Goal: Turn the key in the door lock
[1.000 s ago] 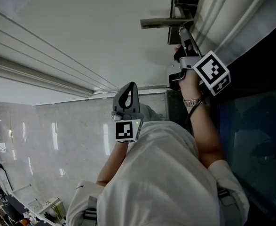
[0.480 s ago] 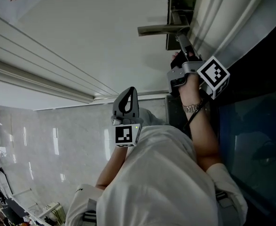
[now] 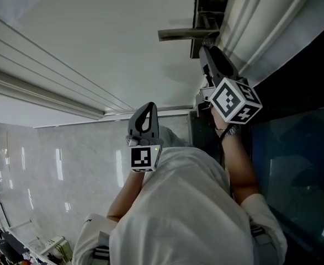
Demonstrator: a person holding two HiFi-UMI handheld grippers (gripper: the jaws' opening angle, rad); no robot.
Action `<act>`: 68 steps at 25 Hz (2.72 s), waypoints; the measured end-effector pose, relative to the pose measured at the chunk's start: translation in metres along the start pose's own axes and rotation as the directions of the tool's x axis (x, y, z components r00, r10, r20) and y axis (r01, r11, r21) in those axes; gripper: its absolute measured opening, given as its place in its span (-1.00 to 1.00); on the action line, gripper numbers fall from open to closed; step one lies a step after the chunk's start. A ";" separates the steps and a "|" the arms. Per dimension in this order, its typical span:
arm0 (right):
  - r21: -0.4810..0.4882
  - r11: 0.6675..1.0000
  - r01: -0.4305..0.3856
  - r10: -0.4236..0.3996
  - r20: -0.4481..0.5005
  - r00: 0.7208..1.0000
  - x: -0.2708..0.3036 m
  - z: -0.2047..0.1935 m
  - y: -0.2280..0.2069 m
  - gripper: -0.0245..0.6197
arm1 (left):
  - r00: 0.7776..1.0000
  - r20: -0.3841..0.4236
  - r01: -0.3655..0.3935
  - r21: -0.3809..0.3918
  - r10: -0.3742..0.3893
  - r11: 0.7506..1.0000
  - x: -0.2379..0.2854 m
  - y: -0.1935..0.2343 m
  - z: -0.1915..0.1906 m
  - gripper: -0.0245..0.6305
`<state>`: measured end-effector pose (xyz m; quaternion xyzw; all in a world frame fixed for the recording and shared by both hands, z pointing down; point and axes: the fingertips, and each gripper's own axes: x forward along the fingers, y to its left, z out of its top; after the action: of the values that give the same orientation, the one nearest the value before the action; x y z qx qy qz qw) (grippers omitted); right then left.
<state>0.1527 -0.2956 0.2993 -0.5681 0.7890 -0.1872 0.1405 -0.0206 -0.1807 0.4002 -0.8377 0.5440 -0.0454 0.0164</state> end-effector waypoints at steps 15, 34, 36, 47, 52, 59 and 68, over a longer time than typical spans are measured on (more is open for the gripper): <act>-0.930 0.364 0.044 -0.190 -0.028 0.981 0.007 -0.007 0.013 -0.45 | 0.999 0.020 0.047 0.002 -0.047 0.999 -0.001 -0.009 0.006 -0.90; -1.000 0.018 -0.017 -0.227 -0.021 0.974 0.025 -0.024 0.016 -0.45 | 1.000 0.003 0.011 -0.014 -0.011 1.000 -0.007 0.004 -0.003 -0.90; -1.000 0.014 -0.012 -0.225 -0.015 0.974 0.025 -0.023 0.016 -0.46 | 1.000 0.003 0.012 -0.014 -0.012 1.000 -0.006 0.004 -0.003 -0.90; -0.959 0.256 0.119 -0.189 0.071 0.979 0.023 -0.003 0.016 -0.82 | 1.000 0.003 0.016 -0.012 -0.016 1.000 -0.002 0.003 -0.002 -0.90; -0.944 0.282 0.171 -0.193 0.118 0.974 0.020 0.000 0.016 -0.87 | 1.000 0.003 0.011 -0.012 -0.011 1.000 0.000 0.002 0.000 -0.90; -0.819 0.523 0.235 -0.175 0.166 0.970 0.019 0.006 0.016 -0.89 | 1.000 0.004 0.008 -0.002 -0.008 1.000 0.003 0.000 0.002 -0.90; -0.543 0.813 0.212 -0.158 0.145 0.977 0.018 0.012 0.008 -0.88 | 1.000 -0.002 0.014 -0.001 -0.014 1.000 0.006 -0.004 0.002 -0.90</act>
<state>0.1456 -0.3116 0.2845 -0.6663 0.7429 0.0639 -0.0127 -0.0144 -0.1846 0.3990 -0.8415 0.5381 -0.0460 0.0152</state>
